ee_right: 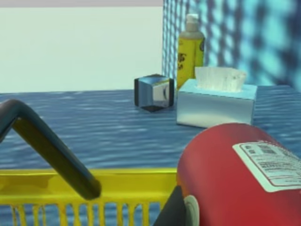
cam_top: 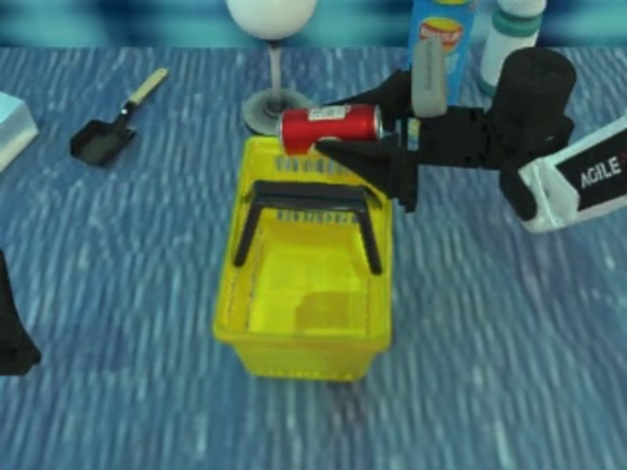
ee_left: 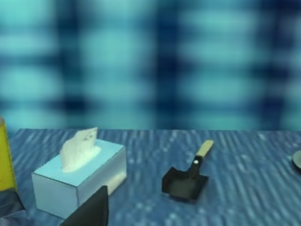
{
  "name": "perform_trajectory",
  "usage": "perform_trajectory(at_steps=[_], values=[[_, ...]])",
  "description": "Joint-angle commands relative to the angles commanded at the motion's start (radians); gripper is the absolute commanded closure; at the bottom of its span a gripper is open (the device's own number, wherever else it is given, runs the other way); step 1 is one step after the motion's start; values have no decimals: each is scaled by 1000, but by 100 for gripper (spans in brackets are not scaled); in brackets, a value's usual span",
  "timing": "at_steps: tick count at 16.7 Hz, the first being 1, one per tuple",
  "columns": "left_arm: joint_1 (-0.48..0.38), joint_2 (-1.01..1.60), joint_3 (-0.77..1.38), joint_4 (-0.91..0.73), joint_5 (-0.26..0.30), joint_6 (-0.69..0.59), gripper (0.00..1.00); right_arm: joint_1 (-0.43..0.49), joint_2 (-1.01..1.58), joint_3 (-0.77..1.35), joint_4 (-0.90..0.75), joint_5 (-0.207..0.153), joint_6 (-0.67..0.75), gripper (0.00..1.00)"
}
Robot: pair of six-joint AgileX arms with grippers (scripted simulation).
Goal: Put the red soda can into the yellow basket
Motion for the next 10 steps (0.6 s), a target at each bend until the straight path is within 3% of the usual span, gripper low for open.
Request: perform_trajectory(at_steps=[1, 10], values=[[0, 0, 0, 0, 0, 0, 0, 0, 0, 0, 0, 0, 0, 100], [0, 0, 0, 0, 0, 0, 0, 0, 0, 0, 0, 0, 0, 32]])
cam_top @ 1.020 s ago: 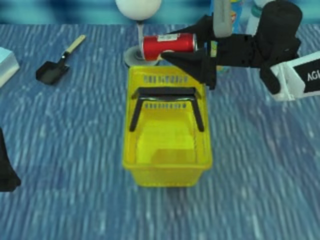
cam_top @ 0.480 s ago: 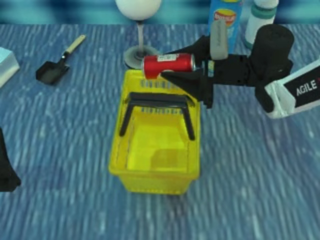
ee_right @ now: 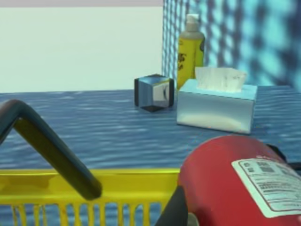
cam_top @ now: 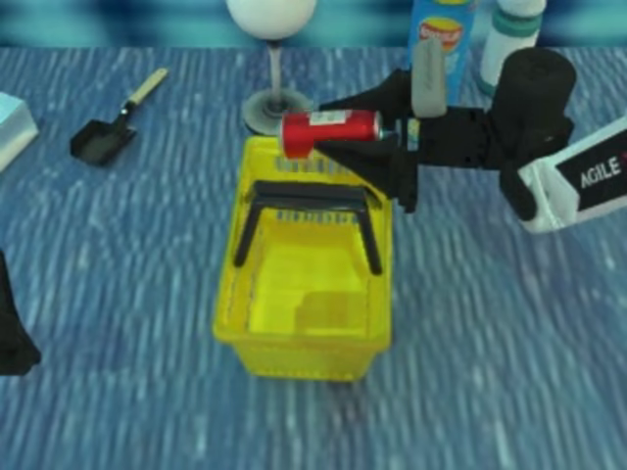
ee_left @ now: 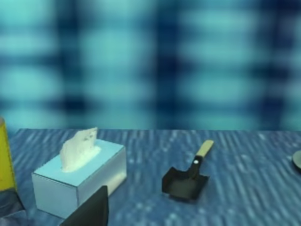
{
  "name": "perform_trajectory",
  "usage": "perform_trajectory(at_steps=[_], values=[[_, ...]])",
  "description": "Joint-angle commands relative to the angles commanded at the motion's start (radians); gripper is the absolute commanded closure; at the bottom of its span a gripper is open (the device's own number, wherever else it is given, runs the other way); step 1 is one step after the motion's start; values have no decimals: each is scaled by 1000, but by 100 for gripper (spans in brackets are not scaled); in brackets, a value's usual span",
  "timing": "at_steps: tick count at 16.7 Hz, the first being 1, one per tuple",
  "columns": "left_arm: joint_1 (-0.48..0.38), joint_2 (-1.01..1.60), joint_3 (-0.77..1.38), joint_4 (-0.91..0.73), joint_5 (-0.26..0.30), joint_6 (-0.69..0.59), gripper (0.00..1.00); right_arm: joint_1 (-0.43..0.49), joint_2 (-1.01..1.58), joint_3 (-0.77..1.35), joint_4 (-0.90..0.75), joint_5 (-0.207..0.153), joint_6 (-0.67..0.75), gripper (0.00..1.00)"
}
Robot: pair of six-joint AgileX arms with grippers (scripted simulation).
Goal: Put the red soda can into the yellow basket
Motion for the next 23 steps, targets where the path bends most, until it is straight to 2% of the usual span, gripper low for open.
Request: perform_trajectory(at_steps=[4, 12, 16, 19, 21, 23], values=[[0, 0, 0, 0, 0, 0, 0, 0, 0, 0, 0, 0, 0, 2], [0, 0, 0, 0, 0, 0, 0, 0, 0, 0, 0, 0, 0, 0], [-13, 26, 26, -20, 5, 15, 0, -7, -40, -20, -21, 17, -5, 0], [-59, 132, 127, -99, 20, 70, 0, -22, -157, -107, -83, 69, -16, 0], [-101, 241, 231, -179, 29, 127, 0, -41, -282, -192, -146, 128, -24, 0], [-149, 375, 360, -275, 36, 195, 0, -64, -434, -293, -222, 203, -32, 0]])
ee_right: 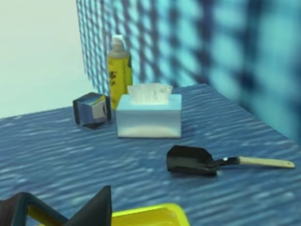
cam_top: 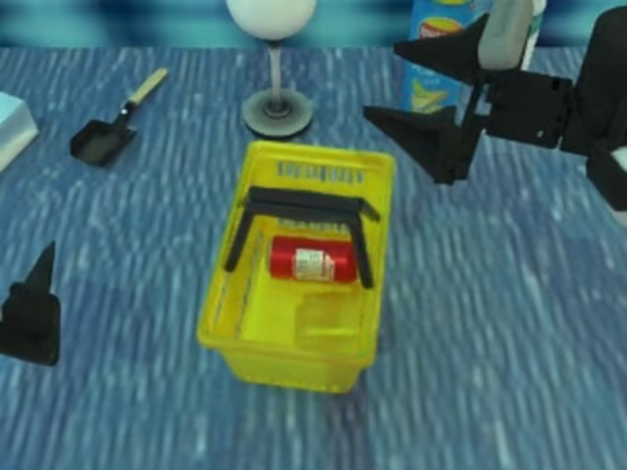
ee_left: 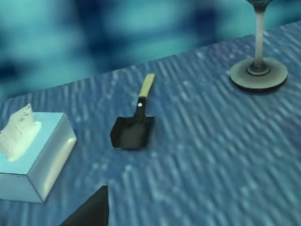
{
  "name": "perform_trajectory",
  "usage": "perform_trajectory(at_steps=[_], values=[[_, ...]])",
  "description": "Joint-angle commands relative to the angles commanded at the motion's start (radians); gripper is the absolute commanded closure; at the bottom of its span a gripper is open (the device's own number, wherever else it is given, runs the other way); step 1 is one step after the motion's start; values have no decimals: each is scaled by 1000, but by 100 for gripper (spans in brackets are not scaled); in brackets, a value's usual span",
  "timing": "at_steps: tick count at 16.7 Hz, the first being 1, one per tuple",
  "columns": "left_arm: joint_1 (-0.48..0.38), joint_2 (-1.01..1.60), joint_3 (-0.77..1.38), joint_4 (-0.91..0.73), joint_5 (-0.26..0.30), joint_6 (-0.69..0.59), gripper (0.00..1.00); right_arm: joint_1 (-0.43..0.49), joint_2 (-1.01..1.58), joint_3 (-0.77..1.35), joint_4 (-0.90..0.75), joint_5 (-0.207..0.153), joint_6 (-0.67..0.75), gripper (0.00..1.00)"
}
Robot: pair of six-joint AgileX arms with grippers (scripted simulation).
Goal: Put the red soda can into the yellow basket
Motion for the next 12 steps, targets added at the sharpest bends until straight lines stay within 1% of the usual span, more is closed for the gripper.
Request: perform_trajectory(at_steps=[3, 12], values=[[-78, 239, 228, -167, 6, 119, 0, -40, -265, -167, -130, 133, -8, 0], [-319, 1094, 1024, -726, -5, 526, 0, -156, -1176, -679, -552, 577, -11, 0]])
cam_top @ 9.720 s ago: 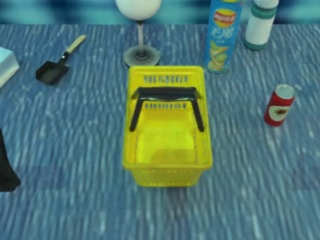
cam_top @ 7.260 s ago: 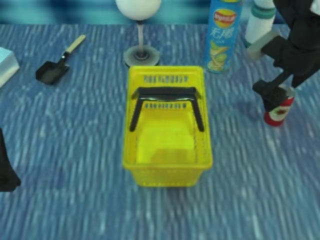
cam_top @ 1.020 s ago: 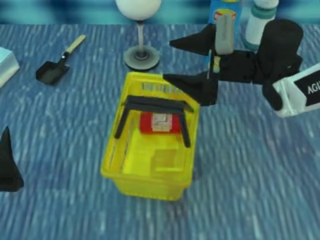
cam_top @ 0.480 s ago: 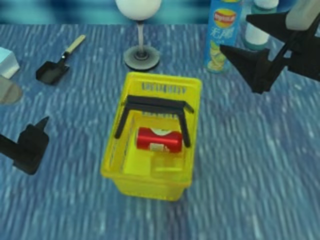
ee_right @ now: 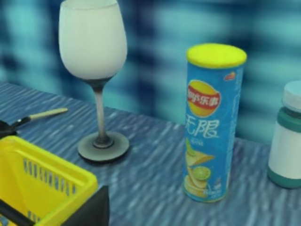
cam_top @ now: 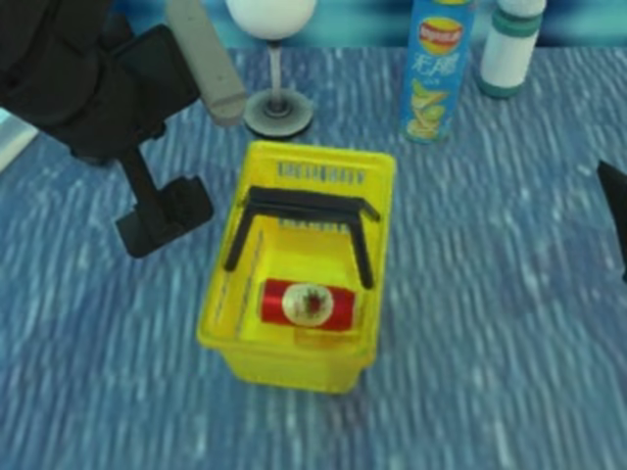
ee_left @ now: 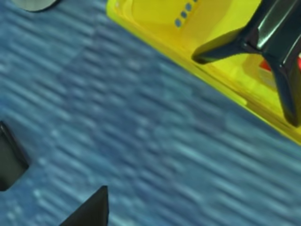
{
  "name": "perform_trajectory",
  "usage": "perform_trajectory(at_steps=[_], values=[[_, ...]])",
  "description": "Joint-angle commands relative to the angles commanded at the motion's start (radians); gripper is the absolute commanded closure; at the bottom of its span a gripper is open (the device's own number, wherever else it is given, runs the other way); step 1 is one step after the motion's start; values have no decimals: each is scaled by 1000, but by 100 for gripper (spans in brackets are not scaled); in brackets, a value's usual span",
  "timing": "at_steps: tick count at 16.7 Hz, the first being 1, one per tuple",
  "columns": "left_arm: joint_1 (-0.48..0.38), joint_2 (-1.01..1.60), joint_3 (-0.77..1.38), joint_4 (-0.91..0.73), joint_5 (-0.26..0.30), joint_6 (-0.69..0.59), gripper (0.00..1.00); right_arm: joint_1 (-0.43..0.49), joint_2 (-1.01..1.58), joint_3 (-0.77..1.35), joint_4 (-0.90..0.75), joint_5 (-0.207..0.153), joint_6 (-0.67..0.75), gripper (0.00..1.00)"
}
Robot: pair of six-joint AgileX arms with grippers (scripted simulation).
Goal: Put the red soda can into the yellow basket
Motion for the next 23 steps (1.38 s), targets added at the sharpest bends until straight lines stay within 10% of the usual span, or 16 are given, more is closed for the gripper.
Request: perform_trajectory(at_steps=[5, 10, 23], values=[[-107, 420, 396, -259, -15, 195, 0, -51, -464, -216, -193, 205, 6, 0], [-174, 684, 643, -415, -26, 318, 0, -84, -746, -332, -305, 327, 14, 0], [-185, 721, 597, -361, -28, 339, 0, -89, -787, -348, -323, 346, 16, 0]])
